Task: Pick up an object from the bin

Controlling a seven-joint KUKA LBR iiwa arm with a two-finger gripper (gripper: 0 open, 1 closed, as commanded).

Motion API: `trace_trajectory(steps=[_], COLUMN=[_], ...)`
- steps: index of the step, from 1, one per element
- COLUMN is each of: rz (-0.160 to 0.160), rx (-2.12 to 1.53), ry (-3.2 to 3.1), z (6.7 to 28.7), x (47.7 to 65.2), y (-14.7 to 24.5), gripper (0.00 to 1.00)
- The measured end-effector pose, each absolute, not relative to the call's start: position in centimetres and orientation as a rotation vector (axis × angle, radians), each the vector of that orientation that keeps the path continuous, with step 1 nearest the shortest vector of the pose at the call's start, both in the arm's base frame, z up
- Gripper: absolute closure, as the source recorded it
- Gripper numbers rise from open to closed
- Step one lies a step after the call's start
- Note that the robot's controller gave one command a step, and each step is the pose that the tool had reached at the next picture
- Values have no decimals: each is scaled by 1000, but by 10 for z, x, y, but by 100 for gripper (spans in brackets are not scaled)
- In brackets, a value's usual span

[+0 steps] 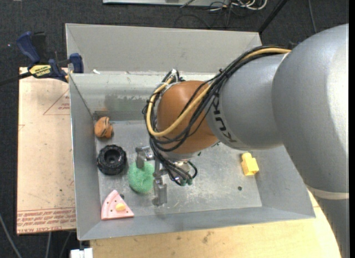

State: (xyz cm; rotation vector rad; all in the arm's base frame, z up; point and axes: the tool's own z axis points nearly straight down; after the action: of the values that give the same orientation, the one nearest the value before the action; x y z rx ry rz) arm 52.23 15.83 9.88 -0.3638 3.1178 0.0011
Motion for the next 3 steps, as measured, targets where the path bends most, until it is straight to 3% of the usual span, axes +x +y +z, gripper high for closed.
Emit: trace_trajectory(steps=[1,3], rz=[4,3], rx=[-376,-265], ry=[3114,3135], z=[92,84], x=[514,517], y=[181,186], gripper=[0,0])
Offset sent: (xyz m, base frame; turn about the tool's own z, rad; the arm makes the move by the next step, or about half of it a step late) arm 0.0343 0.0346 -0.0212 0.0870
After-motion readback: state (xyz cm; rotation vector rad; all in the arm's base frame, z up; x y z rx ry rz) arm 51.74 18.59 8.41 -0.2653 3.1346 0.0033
